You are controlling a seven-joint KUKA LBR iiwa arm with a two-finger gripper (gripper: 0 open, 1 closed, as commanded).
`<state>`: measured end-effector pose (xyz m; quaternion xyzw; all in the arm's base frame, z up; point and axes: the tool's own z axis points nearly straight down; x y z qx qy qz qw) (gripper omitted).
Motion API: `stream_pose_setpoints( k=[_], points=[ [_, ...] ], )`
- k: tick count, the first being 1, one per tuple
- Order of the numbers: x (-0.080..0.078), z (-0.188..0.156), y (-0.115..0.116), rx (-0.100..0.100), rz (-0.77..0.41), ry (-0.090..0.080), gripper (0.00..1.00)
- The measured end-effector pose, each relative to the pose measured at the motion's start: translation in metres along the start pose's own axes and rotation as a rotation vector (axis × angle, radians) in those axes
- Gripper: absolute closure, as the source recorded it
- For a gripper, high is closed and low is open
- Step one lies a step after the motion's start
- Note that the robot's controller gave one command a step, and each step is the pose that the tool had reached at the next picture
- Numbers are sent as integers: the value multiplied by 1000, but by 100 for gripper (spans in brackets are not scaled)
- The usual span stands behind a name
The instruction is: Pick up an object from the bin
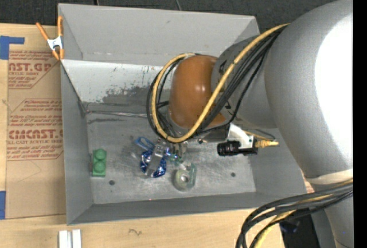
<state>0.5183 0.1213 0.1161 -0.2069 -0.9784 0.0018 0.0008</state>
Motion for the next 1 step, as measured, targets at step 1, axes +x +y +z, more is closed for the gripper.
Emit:
stream_pose_setpoints(
  k=[1],
  points=[
    [-11, -96, 13, -10, 7, -8, 100]
  ],
)
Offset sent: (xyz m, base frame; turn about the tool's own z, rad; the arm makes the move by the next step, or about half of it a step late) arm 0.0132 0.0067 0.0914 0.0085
